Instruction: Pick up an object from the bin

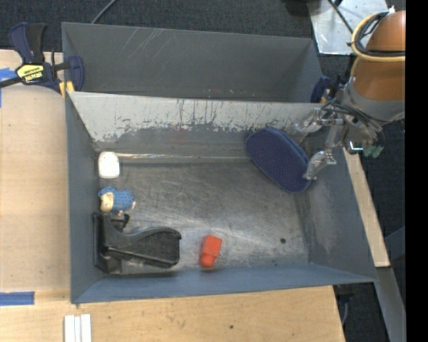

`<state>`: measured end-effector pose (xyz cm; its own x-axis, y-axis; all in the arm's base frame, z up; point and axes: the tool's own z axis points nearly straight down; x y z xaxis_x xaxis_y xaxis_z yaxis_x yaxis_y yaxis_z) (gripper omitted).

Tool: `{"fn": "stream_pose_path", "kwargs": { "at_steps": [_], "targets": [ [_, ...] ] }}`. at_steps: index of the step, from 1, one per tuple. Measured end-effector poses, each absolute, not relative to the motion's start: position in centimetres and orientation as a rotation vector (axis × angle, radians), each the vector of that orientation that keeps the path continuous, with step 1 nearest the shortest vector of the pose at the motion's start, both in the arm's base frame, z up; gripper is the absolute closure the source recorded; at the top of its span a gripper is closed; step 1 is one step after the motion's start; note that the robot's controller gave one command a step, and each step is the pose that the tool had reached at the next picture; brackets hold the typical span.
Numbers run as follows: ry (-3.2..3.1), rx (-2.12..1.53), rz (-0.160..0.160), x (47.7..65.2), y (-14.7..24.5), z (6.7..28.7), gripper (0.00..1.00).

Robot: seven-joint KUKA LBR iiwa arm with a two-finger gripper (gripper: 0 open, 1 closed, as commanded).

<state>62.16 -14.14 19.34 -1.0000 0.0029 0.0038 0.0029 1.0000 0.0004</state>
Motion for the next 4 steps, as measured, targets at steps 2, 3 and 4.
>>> {"fn": "stream_pose_path", "kwargs": {
  "at_steps": [2, 3, 4],
  "targets": [
    [-3.15, -0.042, 0.002, 60.4, -12.6, 10.2, 0.0],
    [-3.133, -0.27, 0.0, 60.5, -10.3, 10.1, 0.0],
    [-3.04, -0.727, 0.012, 62.0, -9.1, 7.7, 0.0]
  ]
}}
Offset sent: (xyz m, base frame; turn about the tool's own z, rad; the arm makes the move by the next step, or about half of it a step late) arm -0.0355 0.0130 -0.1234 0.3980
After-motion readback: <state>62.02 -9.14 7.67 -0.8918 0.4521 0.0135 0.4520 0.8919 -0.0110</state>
